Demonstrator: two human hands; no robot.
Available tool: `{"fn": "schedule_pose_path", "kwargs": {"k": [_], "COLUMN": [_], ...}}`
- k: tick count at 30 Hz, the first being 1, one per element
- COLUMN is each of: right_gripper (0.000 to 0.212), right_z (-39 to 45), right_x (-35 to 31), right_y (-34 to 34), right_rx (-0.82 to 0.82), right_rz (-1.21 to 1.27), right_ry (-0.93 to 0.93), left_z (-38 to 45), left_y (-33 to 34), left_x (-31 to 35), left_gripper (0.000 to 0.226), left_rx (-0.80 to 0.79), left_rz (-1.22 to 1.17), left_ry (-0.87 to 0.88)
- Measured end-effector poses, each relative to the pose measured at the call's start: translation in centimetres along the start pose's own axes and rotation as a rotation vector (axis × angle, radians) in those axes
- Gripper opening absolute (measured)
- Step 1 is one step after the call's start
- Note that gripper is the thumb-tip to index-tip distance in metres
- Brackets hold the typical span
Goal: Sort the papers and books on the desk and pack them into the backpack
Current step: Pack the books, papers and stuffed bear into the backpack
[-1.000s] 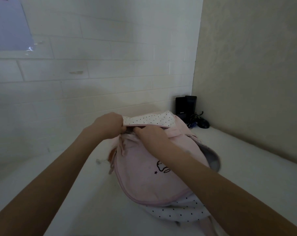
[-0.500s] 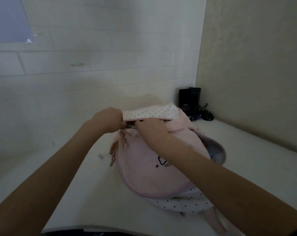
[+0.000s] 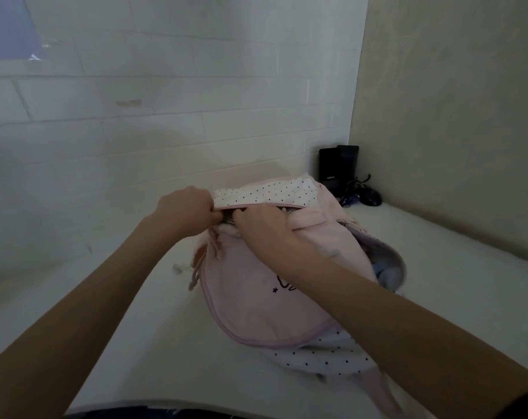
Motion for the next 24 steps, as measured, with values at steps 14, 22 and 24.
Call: {"fn": "schedule_pose_path", "kwargs": {"k": [14, 22, 24], "right_gripper": [0.041, 0.023, 0.020], "right_z": [-0.7, 0.9, 1.3], "right_x": [0.1, -0.1, -0.3], "right_y": [0.6, -0.1, -0.3], "right_rx": [0.159, 0.054, 0.013], "right_rz": [0.115, 0.094, 0.060], "right_ry": [-0.229, -0.076, -0.040], "left_z": [0.5, 0.0, -0.5], "left_y": [3.2, -0.8, -1.2], "left_x": [-1.2, -0.6, 0.2], "left_gripper": [0.045, 0.030, 0.027], "left_rx": [-0.047, 0.186, 0.222], "left_rz": [-0.921, -0.245, -0.080], "left_ry": [-0.247, -0.144, -0.123]}}
Point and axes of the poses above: each hand's wrist, its own z-axis towards the middle knuckle, its own y-axis out of the palm, x = y × z, the point moved 7 cm from there along z, towards the middle knuckle, and after that the axes turned 4 degrees about y, right-handed, at the moved point
